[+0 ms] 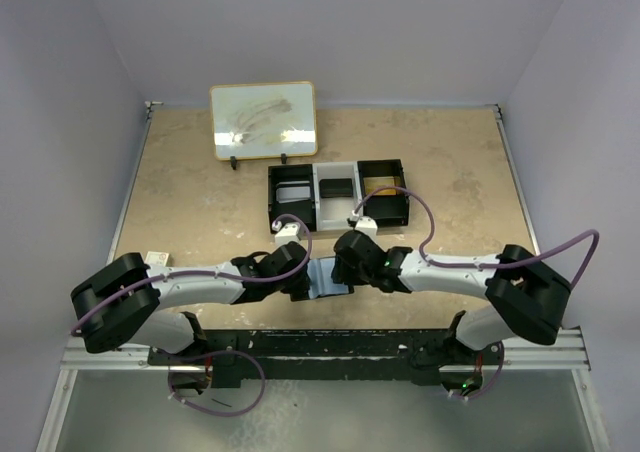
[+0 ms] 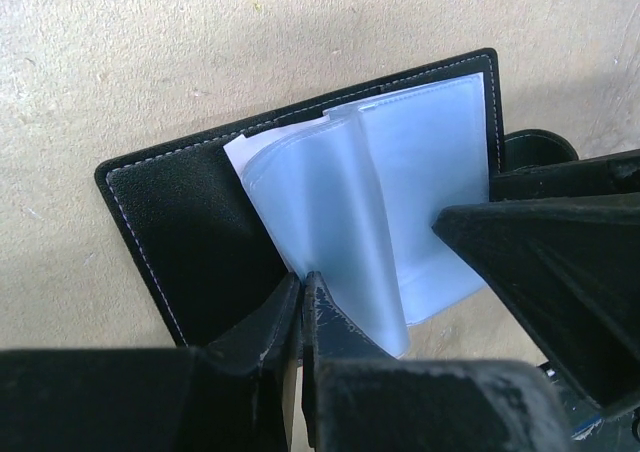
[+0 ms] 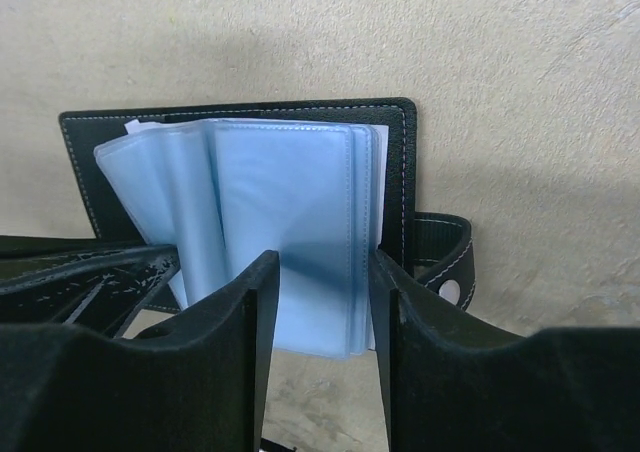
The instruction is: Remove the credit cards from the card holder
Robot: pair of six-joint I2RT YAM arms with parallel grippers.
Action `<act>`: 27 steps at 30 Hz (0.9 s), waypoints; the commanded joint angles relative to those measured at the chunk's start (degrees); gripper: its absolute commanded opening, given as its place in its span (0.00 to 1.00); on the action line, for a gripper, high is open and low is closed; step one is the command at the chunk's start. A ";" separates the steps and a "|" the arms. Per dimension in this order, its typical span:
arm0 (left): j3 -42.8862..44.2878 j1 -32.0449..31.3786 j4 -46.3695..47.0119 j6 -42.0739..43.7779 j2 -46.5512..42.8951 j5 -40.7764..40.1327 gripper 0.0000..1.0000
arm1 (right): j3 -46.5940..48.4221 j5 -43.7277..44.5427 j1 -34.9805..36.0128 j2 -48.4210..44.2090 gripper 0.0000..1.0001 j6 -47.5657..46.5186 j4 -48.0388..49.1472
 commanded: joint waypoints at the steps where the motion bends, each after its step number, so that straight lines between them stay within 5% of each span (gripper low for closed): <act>1: 0.81 -0.44 1.68 1.27 0.42 -0.63 0.00 | -5.02 -7.67 -2.80 -3.10 0.45 3.35 10.30; 7: 0.79 -0.43 1.05 1.70 0.38 -0.72 0.00 | -8.33 -12.22 -4.43 -4.86 0.48 4.05 17.64; 14: 1.05 -0.41 0.59 2.06 0.64 -0.81 0.00 | -12.77 -16.80 -5.09 -7.14 0.37 5.60 28.57; 20: 1.11 -0.44 0.39 2.15 0.71 -0.76 0.00 | -12.19 -16.66 -6.03 -7.83 0.34 4.75 26.57; 24: 1.42 -0.45 0.00 2.30 0.60 -0.90 0.00 | -11.53 -16.52 -6.26 -5.95 0.09 4.23 24.93; 27: 1.51 -0.45 -0.31 2.32 0.57 -1.07 0.00 | -11.45 -17.83 -6.31 -4.99 0.02 4.00 26.48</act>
